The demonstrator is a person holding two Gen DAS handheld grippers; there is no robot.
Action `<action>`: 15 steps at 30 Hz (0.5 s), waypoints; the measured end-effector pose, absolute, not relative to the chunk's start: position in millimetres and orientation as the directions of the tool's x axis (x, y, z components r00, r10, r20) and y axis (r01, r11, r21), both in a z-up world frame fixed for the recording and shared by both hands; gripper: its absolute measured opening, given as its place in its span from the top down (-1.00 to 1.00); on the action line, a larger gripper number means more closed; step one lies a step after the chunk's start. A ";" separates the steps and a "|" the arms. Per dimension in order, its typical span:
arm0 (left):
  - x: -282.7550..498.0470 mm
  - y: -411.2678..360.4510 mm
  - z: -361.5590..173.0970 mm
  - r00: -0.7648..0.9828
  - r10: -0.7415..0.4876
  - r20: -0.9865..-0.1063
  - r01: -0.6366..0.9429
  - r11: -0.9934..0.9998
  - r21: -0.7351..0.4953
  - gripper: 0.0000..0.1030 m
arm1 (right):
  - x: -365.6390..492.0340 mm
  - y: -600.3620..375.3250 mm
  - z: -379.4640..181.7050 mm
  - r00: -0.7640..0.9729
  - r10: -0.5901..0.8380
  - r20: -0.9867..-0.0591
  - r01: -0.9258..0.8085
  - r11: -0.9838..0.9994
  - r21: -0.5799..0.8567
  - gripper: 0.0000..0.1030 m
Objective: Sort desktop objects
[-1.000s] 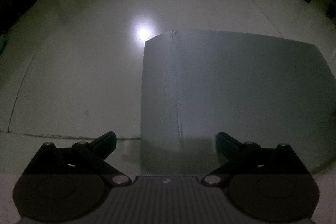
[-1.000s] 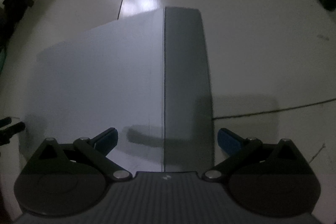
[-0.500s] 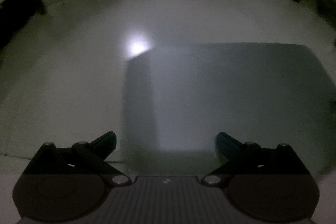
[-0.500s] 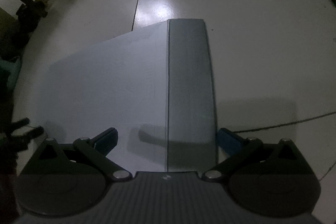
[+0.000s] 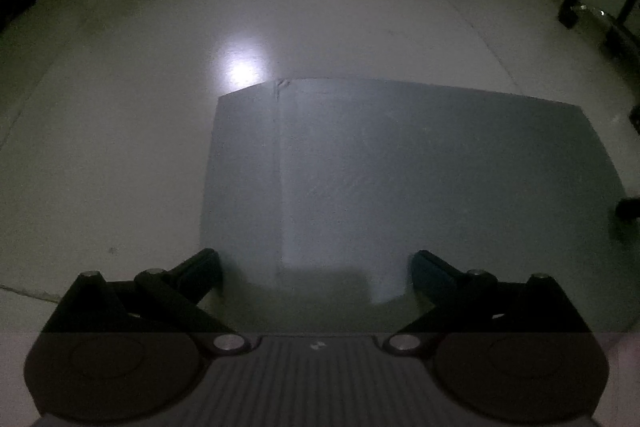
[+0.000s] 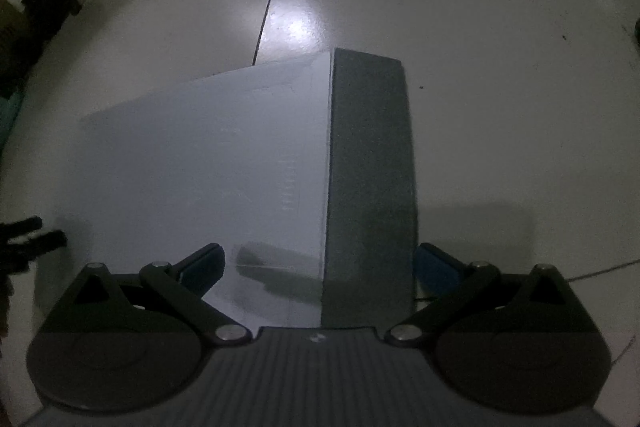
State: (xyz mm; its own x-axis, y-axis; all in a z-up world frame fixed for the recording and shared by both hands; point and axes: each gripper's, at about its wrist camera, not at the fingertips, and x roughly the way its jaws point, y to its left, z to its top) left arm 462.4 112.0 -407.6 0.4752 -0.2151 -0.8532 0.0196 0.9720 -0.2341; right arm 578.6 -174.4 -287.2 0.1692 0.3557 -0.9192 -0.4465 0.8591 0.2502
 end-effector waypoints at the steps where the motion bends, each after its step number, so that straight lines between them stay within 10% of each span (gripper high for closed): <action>1: 462.5 110.0 -404.4 0.472 -0.254 -0.844 0.038 0.963 -0.268 -0.96 | 576.0 -173.4 -286.5 0.126 0.400 -0.908 -0.452 0.838 0.306 -1.00; 7: 460.2 72.3 -387.1 0.407 -0.449 -0.795 0.219 0.893 -0.392 -0.78 | 542.4 -154.3 -281.8 0.146 0.390 -0.909 -0.515 0.815 0.267 -1.00; 10: 455.3 67.7 -380.7 0.483 -0.279 -0.830 0.215 0.957 -0.197 -0.58 | 526.9 -144.0 -281.9 0.172 0.365 -0.915 -0.538 0.813 0.223 -1.00; 15: 459.0 157.5 -372.8 0.600 -0.084 -0.796 -0.059 0.987 -0.149 -1.00 | 520.7 -149.1 -280.7 0.205 0.367 -0.907 -0.519 0.827 0.218 -1.00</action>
State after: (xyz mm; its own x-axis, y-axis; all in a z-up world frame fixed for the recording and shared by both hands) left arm 459.0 157.5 -372.8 0.6000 -0.0841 -0.7956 -0.0592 0.9871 -0.1489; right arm 520.7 -149.1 -280.7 0.2045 0.3673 -0.9073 -0.5190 0.8266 0.2176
